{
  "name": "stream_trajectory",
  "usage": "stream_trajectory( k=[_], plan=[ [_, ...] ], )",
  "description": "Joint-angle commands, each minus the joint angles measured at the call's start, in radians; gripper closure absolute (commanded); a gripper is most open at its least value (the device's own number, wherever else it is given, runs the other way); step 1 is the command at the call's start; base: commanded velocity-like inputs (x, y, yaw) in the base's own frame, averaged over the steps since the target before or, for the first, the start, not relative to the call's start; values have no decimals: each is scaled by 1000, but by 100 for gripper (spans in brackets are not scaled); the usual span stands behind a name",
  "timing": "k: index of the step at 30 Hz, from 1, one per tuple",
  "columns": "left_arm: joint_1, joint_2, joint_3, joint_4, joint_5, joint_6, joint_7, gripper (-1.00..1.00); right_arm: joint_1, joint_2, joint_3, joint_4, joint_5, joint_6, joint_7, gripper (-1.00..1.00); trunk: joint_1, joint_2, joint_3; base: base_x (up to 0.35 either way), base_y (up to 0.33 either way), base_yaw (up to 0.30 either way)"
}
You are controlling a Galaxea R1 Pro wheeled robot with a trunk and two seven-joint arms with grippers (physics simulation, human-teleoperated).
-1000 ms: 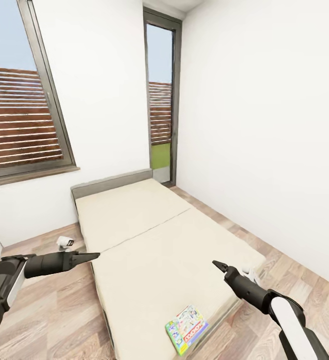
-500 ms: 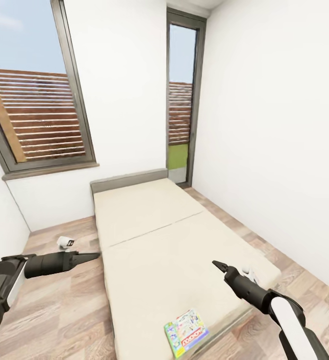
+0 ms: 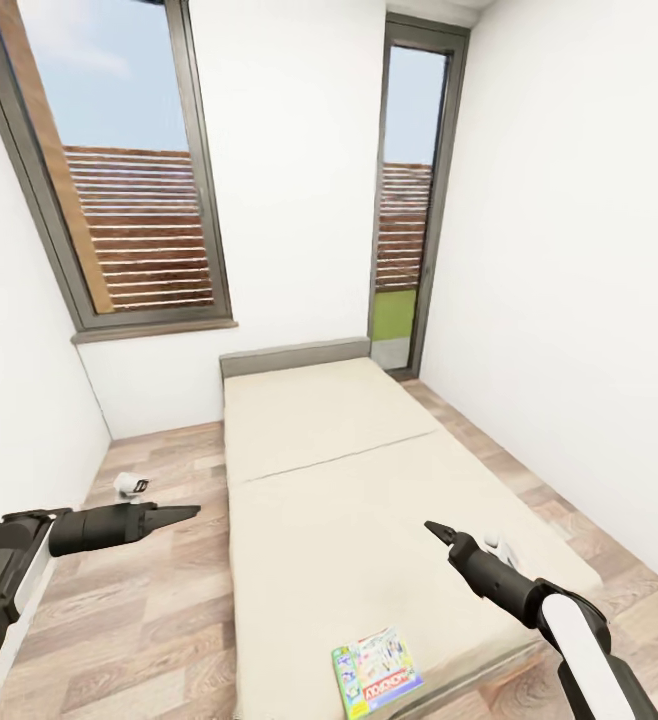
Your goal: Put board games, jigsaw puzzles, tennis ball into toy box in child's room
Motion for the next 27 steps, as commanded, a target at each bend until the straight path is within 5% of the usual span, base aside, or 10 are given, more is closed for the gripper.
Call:
stream_trajectory(
  k=[1, 16, 27],
  plan=[
    [-1, 0, 0, 0, 0, 11, -4, -100, -1, 0, -2, -1, -3, 5, -1, -100, 1, -2, -2, 0, -66, 290],
    [-1, -12, 0, 1, -1, 11, -4, -100, -1, 0, -2, -1, -3, 5, -1, -100, 1, -2, -2, 0, -40, 291],
    [-1, -12, 0, 1, -1, 11, -4, -100, -1, 0, -2, -1, -3, 5, -1, -100, 1, -2, -2, 0, -248, 291]
  ],
)
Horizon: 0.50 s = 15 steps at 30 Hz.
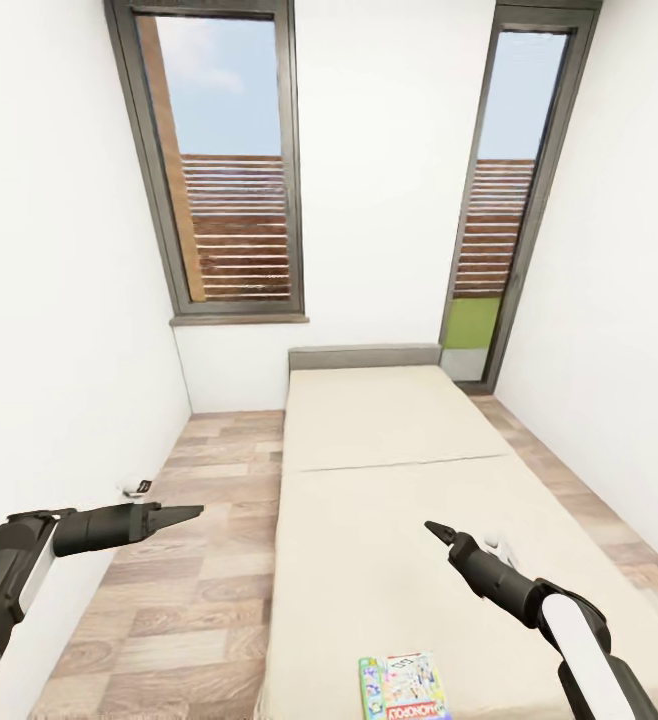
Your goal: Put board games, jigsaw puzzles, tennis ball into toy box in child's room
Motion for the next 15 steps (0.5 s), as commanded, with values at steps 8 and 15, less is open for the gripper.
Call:
stream_trajectory(
  k=[8, 15],
  plan=[
    [-1, 0, 0, 0, -1, 11, -4, -100, -1, 0, -1, -1, -4, 5, -1, -100, 1, -2, -2, 0, -290, 291],
    [-1, 0, 0, 0, -1, 11, -4, -100, -1, 1, -1, 0, -4, 2, -1, -100, 1, -2, -2, 0, -252, 291]
  ],
)
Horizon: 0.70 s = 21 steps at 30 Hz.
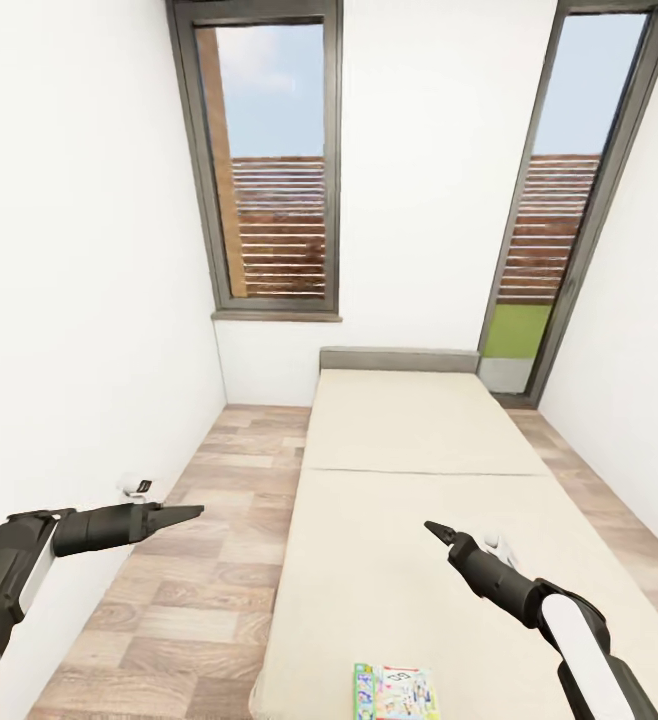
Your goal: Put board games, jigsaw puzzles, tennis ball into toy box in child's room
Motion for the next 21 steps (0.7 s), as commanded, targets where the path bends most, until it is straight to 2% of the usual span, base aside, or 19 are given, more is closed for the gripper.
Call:
stream_trajectory(
  k=[1, 9, 21],
  plan=[
    [-1, 0, 0, 0, -1, 11, -4, -100, -1, 0, -2, -1, -3, 5, -1, -100, 1, -2, -2, 0, -110, 291],
    [-1, 0, 1, 0, -1, 11, -4, -100, -1, 0, -1, 1, -3, 2, -1, -100, 1, -2, -2, 0, -38, 237],
    [-2, 0, 0, 0, -2, 10, -4, -100, -1, 0, -1, 1, -3, 2, -1, -100, 1, -2, -2, 0, -169, 28]
  ],
)
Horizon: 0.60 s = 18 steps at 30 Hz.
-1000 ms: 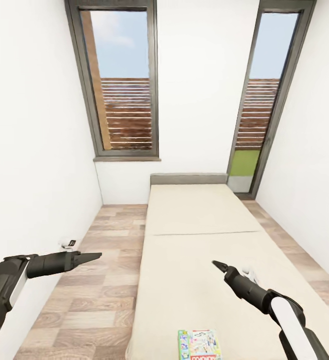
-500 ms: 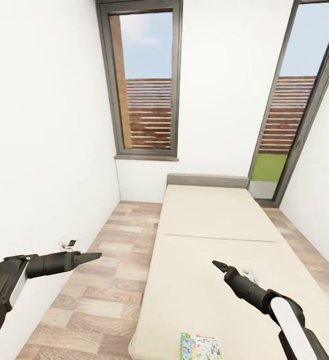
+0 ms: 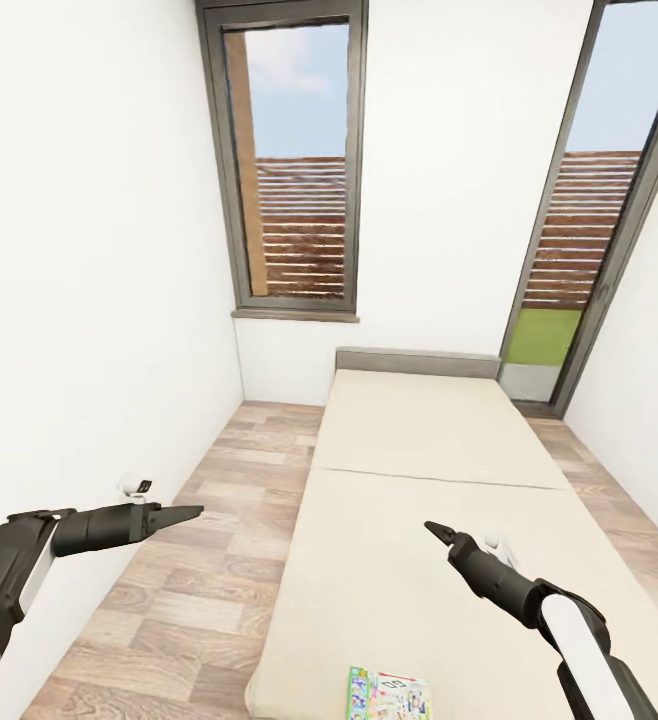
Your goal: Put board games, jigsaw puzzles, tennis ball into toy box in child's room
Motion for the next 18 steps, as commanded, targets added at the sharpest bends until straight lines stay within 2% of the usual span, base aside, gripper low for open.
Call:
stream_trajectory(
  k=[1, 18],
  plan=[
    [-1, 0, 0, 0, 0, 10, -4, -100, -1, 0, -1, 0, -3, 5, -1, -100, 1, -2, -2, 0, -120, 2],
    [-1, -1, 0, 0, 1, 5, -4, -100, -1, 1, -1, 0, -4, 5, -1, -100, 1, -2, -2, 0, -22, 0]
  ],
)
